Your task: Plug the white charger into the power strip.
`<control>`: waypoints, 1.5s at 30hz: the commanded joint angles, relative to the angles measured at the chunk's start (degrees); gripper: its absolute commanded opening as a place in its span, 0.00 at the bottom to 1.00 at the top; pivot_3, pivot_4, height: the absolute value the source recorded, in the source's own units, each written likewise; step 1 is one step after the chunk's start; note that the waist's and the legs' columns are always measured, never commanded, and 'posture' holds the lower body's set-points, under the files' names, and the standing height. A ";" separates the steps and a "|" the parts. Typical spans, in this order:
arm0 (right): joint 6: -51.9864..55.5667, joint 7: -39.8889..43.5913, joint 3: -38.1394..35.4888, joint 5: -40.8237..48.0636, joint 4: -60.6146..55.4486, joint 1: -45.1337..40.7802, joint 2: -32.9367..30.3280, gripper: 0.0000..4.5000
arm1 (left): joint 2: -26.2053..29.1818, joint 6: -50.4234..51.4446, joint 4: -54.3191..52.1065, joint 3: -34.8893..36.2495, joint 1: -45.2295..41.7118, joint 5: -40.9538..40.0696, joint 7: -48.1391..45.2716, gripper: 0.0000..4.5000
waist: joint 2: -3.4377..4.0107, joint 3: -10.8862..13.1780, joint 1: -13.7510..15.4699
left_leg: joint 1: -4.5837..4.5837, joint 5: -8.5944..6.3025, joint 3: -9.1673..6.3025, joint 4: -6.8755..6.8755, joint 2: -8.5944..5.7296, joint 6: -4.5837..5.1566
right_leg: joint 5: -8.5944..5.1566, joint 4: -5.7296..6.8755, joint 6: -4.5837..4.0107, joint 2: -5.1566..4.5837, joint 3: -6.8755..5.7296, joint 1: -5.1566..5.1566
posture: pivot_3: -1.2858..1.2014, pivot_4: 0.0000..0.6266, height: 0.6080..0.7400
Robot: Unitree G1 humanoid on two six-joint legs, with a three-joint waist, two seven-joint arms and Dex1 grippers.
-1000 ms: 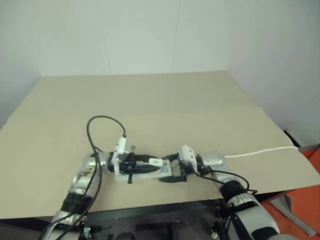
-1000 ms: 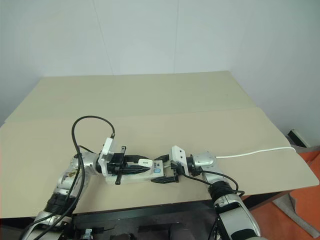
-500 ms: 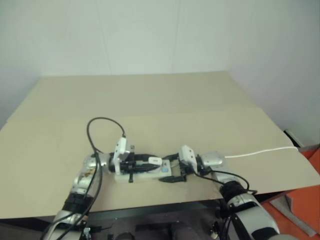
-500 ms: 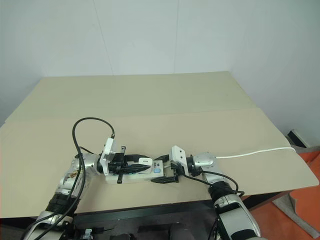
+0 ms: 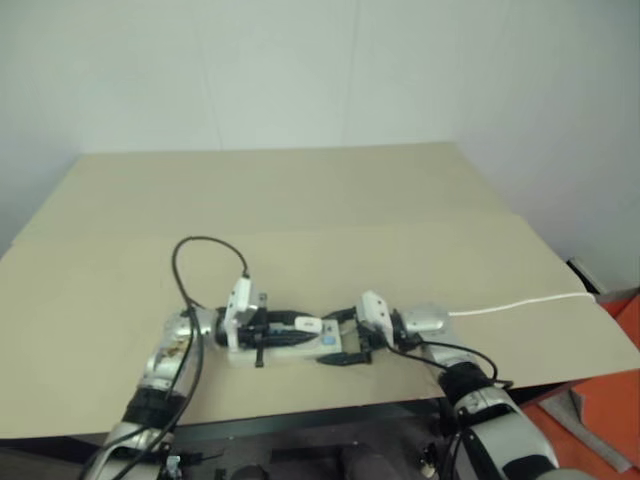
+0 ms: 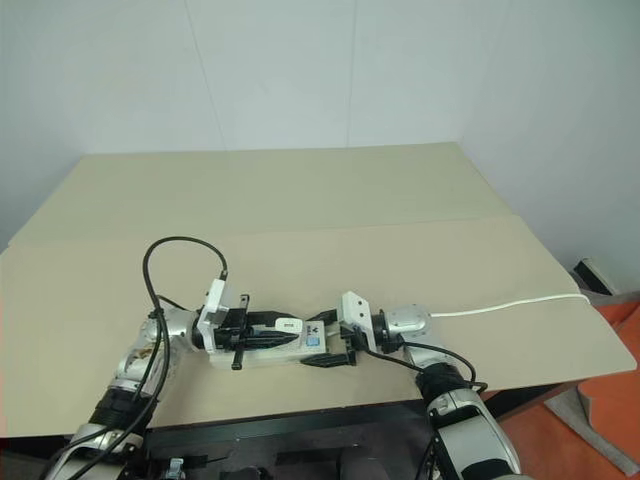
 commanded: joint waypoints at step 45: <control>1.97 -0.40 3.08 -1.95 1.80 2.84 -0.28 0.76 | 5.80 -0.98 0.46 -3.05 3.62 3.63 2.27 0.23 | -0.06 -0.44 0.13 | 0.36 0.00 0.03 -0.65 0.04 0.00 | -0.15 -0.06 -0.26 0.08 0.10 0.02 | 0.52 0.24 1.00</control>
